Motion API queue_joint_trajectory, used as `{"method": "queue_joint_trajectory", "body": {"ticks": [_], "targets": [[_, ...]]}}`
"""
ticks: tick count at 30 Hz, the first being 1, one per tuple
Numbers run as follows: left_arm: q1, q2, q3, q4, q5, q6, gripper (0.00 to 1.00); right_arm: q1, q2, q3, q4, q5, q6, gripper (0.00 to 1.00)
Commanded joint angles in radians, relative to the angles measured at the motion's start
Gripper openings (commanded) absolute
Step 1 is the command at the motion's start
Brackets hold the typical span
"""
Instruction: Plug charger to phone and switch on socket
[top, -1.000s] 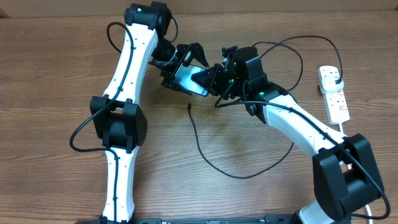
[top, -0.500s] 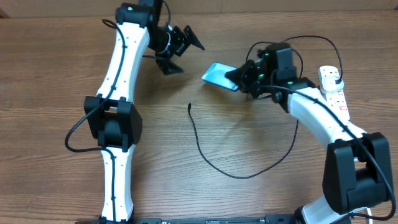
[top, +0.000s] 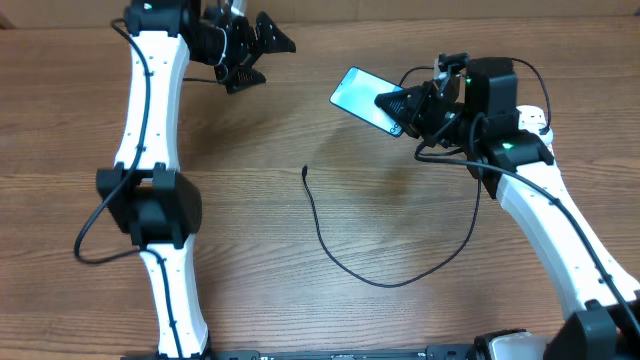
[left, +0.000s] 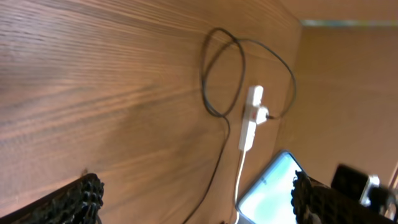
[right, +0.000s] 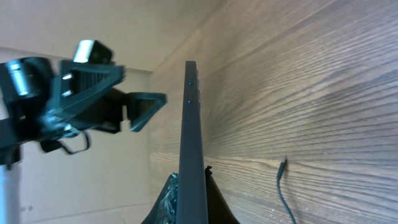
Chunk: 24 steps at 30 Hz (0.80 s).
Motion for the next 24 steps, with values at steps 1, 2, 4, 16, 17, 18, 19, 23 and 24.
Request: {"method": "queue_joint_trajectory", "body": {"ticks": [1,2,4,16,17,18,19,23,24], "targets": [[-0.025,-0.148,0.047,-0.027,0.016,0.084,1.00,0.000,-0.039,0.028,0.015,0.031,0.039,0.04],[-0.029,-0.154,0.047,-0.031,0.024,0.086,1.00,0.006,-0.039,0.028,0.026,0.056,0.068,0.04],[-0.043,-0.159,0.047,-0.037,0.033,0.091,1.00,0.021,-0.036,0.028,0.047,0.120,0.134,0.04],[-0.119,-0.143,-0.029,0.089,0.082,-0.043,1.00,0.194,-0.022,0.028,0.312,0.634,0.561,0.04],[-0.121,-0.142,-0.036,0.108,0.097,-0.058,1.00,0.203,-0.022,0.028,0.319,0.657,0.561,0.04],[-0.124,-0.142,-0.058,0.164,0.132,-0.087,1.00,0.217,-0.022,0.028,0.333,0.697,0.561,0.04],[-0.126,-0.142,-0.076,0.203,0.150,-0.109,1.00,0.224,-0.022,0.028,0.341,0.718,0.561,0.04],[-0.131,-0.142,-0.191,0.365,0.225,-0.231,0.99,0.235,-0.022,0.028,0.390,0.743,0.562,0.04],[-0.132,-0.142,-0.220,0.402,0.238,-0.254,0.99,0.235,-0.022,0.028,0.397,0.743,0.562,0.04]]}}
